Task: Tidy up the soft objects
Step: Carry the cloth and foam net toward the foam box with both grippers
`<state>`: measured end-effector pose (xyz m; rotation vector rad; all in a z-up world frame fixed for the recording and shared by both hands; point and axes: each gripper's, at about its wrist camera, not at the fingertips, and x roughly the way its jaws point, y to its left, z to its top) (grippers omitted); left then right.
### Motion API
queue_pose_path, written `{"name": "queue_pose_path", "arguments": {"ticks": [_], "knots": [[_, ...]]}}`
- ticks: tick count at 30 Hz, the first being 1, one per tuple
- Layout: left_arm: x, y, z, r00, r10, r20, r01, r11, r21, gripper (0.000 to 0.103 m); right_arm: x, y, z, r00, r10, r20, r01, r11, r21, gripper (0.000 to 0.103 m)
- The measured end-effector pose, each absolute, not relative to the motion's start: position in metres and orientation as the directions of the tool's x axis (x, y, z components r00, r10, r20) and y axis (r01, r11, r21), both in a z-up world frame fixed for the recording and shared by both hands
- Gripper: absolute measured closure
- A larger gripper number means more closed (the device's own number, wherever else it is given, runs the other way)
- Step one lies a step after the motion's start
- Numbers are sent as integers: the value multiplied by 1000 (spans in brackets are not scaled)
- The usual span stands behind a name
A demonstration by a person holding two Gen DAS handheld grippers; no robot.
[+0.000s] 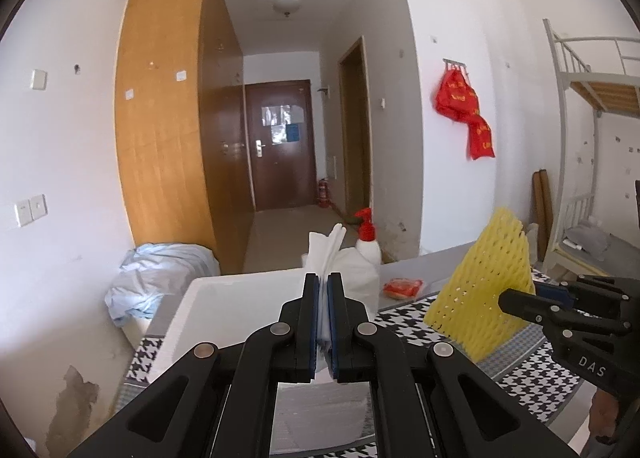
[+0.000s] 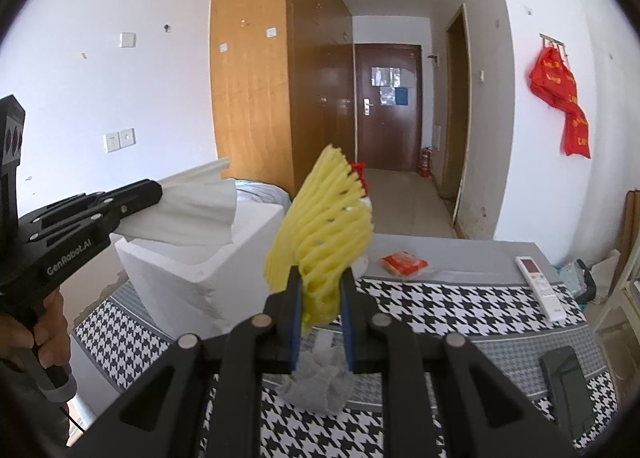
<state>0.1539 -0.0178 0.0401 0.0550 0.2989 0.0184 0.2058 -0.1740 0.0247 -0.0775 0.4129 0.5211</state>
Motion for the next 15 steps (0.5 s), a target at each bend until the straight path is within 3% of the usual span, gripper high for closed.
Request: {"name": "queue_pose_path", "arguments": {"ticks": [15], "knots": [[158, 8, 41, 946, 112, -303, -105, 994, 39, 98, 211, -148, 31, 744, 544, -387, -575, 817, 44, 83]]}}
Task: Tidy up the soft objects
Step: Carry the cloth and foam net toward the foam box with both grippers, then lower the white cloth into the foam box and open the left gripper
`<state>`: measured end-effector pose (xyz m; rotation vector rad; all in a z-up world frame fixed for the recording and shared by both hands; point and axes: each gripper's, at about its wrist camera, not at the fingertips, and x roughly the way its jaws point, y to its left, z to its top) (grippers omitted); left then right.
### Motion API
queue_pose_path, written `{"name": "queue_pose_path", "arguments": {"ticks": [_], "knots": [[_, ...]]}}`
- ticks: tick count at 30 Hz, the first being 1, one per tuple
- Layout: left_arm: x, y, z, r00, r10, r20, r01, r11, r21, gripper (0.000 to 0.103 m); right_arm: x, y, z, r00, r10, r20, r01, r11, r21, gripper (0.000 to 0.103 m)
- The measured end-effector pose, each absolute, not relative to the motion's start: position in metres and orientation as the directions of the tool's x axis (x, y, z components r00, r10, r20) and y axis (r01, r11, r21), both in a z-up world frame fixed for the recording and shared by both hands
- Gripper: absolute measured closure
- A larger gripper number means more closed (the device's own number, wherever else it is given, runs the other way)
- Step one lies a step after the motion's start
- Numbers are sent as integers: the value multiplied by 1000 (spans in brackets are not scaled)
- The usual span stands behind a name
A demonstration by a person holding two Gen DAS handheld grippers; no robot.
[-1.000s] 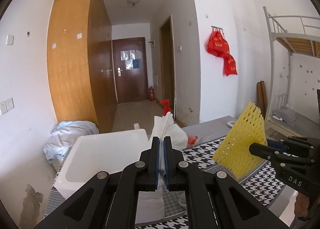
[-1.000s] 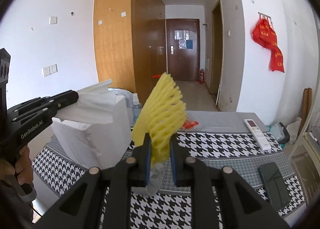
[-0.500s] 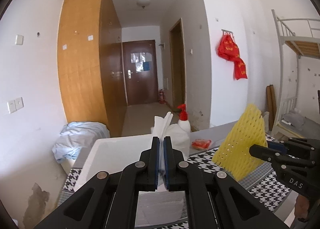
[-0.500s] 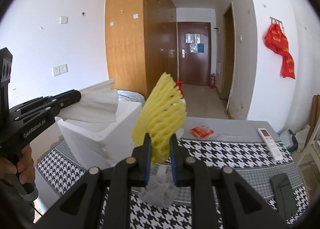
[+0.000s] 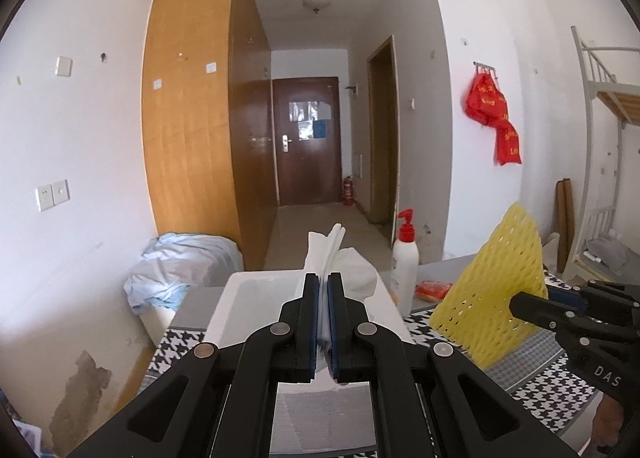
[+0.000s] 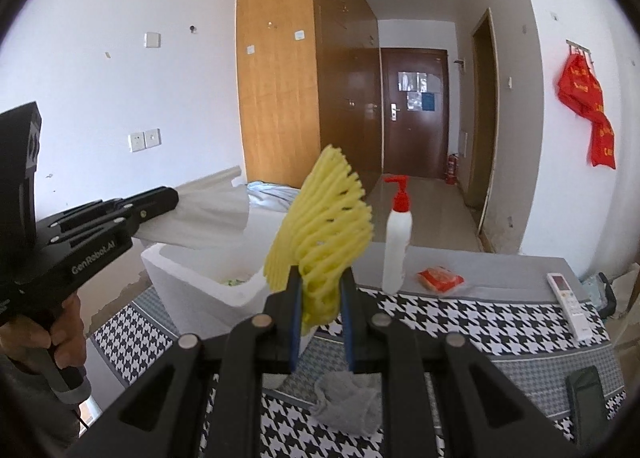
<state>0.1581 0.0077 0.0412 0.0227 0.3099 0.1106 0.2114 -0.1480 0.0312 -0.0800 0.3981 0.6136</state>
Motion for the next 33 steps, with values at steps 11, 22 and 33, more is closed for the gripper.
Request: {"name": "queue_pose_path", "arguments": {"ticks": [11, 22, 33], "knots": [[169, 20, 37, 932, 132, -337, -131, 991, 27, 98, 219, -134, 31, 720, 579, -381, -608, 792, 53, 83], [185, 31, 32, 923, 130, -362, -131, 991, 22, 98, 227, -119, 28, 712, 582, -394, -616, 786, 49, 83], [202, 41, 24, 910, 115, -398, -120, 993, 13, 96, 233, -112, 26, 721, 562, -404, -597, 801, 49, 83]]}}
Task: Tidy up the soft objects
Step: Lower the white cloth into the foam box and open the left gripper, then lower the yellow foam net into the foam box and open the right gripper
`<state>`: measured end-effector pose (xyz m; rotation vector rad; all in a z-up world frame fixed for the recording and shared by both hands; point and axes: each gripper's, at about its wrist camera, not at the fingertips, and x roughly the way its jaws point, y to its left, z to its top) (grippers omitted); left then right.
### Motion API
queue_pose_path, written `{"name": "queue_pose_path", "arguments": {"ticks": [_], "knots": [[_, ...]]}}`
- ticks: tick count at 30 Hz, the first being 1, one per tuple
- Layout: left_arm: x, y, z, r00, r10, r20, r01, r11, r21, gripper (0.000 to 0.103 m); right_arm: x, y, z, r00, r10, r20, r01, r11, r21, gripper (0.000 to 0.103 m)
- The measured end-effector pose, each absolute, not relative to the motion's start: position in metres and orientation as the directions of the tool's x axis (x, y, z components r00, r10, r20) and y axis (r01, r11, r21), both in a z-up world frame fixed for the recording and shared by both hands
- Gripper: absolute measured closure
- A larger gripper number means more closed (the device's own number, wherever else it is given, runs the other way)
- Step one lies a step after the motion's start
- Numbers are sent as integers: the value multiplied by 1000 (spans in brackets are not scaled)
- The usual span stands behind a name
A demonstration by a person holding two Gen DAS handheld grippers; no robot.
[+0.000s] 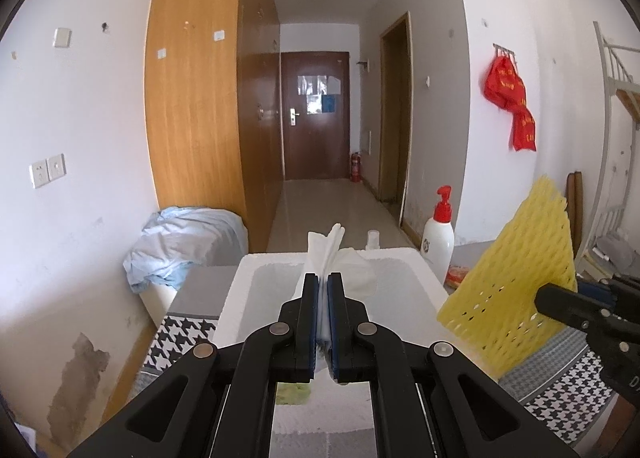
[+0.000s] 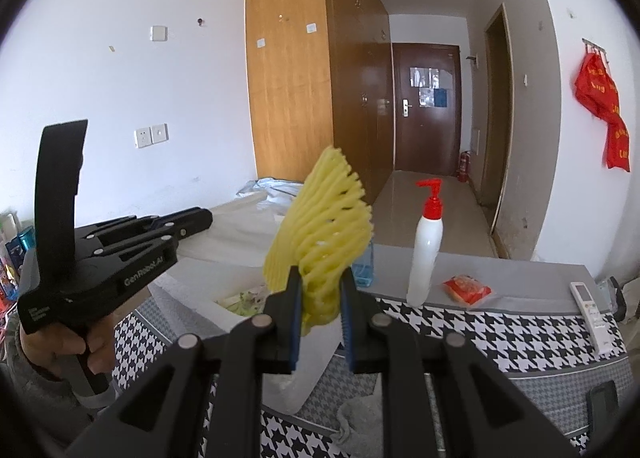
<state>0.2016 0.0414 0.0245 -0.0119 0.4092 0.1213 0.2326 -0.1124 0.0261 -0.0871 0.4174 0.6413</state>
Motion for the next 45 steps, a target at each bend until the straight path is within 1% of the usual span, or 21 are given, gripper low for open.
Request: {"name": "queue_pose_path", "arguments": {"ticks": [1, 2, 3, 4, 5, 6, 8, 11, 15, 20, 37, 45], "knots": [[202, 42, 24, 910, 110, -401, -115, 993, 10, 96, 233, -112, 26, 723, 560, -404, -595, 803, 48, 83], [203, 42, 23, 908, 109, -404, -115, 993, 11, 91, 233, -112, 26, 725, 558, -404, -592, 805, 49, 83], [203, 43, 23, 908, 111, -405, -115, 993, 13, 81, 233, -112, 26, 725, 557, -404, -590, 805, 51, 83], [204, 44, 24, 908, 112, -404, -117, 993, 14, 73, 232, -112, 26, 727, 556, -403, -588, 807, 51, 83], [203, 45, 24, 909, 111, -402, -116, 993, 12, 55, 232, -112, 26, 729, 555, -401, -587, 808, 50, 83], [201, 46, 25, 912, 108, -395, -115, 993, 5, 40, 232, -111, 27, 730, 555, -399, -587, 808, 50, 83], [195, 50, 29, 922, 100, -374, -115, 993, -18, 30, 230, -109, 28, 732, 554, -396, -587, 808, 47, 83], [190, 53, 31, 928, 109, -357, -122, 992, -16, 15, 230, -106, 28, 733, 553, -395, -586, 809, 44, 83], [180, 56, 33, 936, 132, -326, -142, 990, -7, 4, 229, -100, 30, 730, 555, -400, -592, 805, 38, 83], [171, 63, 35, 938, 155, -311, -164, 986, -4, 1, 227, -92, 33, 725, 560, -400, -601, 799, 28, 83], [151, 91, 33, 921, 231, -313, -238, 971, 16, 1, 234, -62, 37, 706, 576, -412, -630, 777, 8, 83], [138, 100, 30, 916, 251, -314, -263, 965, 3, 1, 239, -51, 35, 695, 577, -429, -637, 771, 5, 82]]}}
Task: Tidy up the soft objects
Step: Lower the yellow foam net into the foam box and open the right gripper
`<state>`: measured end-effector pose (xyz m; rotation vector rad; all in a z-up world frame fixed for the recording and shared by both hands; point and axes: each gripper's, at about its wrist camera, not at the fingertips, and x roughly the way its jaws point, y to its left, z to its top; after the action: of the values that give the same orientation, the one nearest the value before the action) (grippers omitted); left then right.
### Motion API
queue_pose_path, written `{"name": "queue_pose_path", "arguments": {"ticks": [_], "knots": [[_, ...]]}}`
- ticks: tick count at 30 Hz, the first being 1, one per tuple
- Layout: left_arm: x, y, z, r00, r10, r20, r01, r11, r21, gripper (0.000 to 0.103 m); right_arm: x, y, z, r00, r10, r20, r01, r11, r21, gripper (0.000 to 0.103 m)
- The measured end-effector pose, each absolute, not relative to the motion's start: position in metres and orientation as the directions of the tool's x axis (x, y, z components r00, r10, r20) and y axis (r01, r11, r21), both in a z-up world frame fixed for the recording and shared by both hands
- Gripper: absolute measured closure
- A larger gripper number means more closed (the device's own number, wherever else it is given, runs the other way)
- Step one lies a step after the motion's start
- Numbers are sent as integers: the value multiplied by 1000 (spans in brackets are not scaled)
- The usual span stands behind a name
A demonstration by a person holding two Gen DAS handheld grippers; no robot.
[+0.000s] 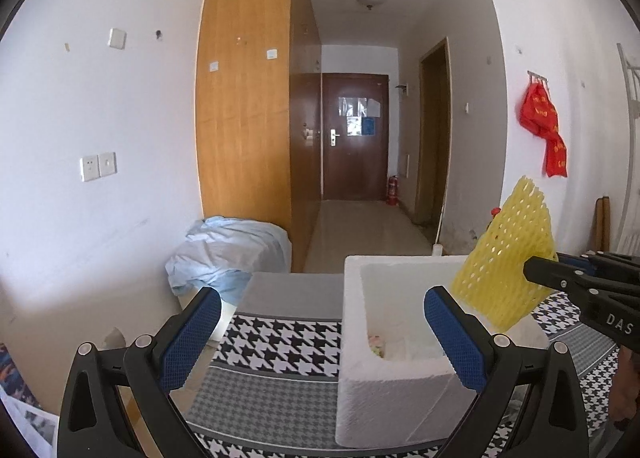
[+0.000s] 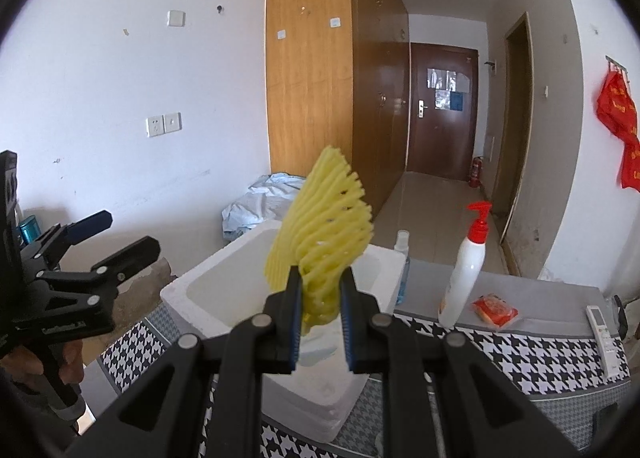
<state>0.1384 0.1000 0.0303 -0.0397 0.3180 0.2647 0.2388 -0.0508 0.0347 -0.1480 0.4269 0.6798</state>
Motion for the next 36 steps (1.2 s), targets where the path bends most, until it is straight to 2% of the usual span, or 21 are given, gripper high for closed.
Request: {"name": "queue_pose_path", "arguments": {"ticks": [18, 21, 23, 25, 36], "knots": [[129, 106, 24, 916, 234, -326, -256, 966, -25, 1, 258, -25, 25, 666, 557, -496, -643, 766, -4, 82], [130, 107, 24, 916, 233, -327, -255, 967, -26, 1, 262, -24, 23, 653, 557, -513, -645, 764, 9, 69], [130, 107, 23, 916, 235, -326, -258, 966, -27, 1, 263, -24, 22, 651, 557, -517, -644, 765, 12, 49], [130, 108, 22, 914, 236, -328, -260, 965, -28, 1, 262, -25, 22, 652, 560, -511, -645, 764, 15, 39], [128, 102, 23, 915, 237, -325, -257, 966, -20, 1, 247, -35, 28, 653, 575, -492, -655, 755, 14, 35]]}}
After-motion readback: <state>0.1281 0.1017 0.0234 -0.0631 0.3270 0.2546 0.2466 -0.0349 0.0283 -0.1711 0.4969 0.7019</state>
